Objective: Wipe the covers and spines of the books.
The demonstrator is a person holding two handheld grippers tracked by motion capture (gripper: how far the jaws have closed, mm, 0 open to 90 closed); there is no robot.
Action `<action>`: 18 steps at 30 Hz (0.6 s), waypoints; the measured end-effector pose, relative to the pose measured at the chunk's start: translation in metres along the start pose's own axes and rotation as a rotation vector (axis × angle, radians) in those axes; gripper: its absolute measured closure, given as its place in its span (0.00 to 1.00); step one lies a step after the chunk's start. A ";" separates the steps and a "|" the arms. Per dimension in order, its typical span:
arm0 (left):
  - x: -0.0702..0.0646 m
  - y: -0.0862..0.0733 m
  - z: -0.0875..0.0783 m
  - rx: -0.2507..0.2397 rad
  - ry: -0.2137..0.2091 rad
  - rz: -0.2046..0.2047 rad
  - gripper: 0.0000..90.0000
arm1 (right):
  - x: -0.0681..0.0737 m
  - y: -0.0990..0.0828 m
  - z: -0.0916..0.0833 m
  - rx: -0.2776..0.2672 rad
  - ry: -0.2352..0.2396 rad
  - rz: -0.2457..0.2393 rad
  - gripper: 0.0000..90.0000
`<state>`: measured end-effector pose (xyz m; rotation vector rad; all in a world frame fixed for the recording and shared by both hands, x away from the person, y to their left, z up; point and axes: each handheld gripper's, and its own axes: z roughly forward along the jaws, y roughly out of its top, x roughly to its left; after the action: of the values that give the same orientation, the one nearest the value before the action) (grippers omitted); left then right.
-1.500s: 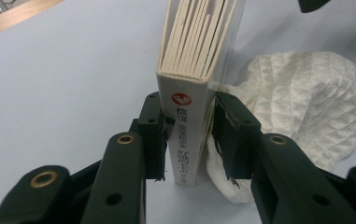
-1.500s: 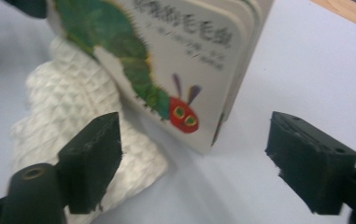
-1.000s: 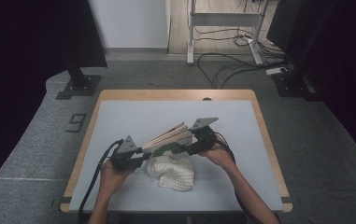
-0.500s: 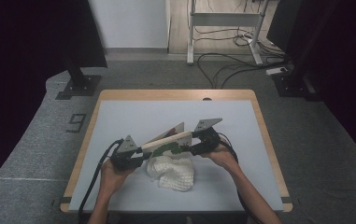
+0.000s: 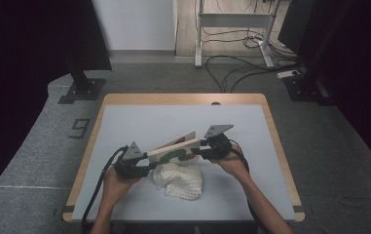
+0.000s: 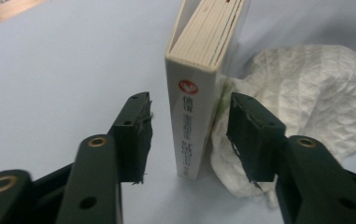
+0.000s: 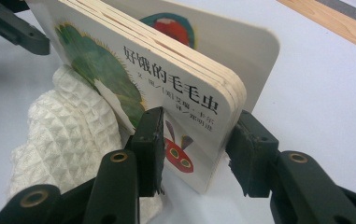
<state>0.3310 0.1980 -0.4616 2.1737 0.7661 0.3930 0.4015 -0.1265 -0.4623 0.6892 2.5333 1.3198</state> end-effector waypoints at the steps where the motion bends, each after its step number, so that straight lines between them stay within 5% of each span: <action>1: 0.000 -0.001 -0.002 0.000 0.002 -0.008 0.52 | 0.000 0.000 0.000 0.001 0.000 0.000 0.63; 8: -0.004 -0.002 -0.014 0.001 -0.048 -0.059 0.37 | 0.000 0.001 0.000 0.005 -0.002 0.007 0.63; 18: -0.030 0.000 -0.029 -0.045 -0.154 -0.015 0.33 | 0.001 0.002 0.000 0.013 -0.008 0.005 0.63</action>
<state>0.2933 0.1958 -0.4441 2.1267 0.6807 0.2304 0.4017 -0.1249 -0.4609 0.7028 2.5373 1.3008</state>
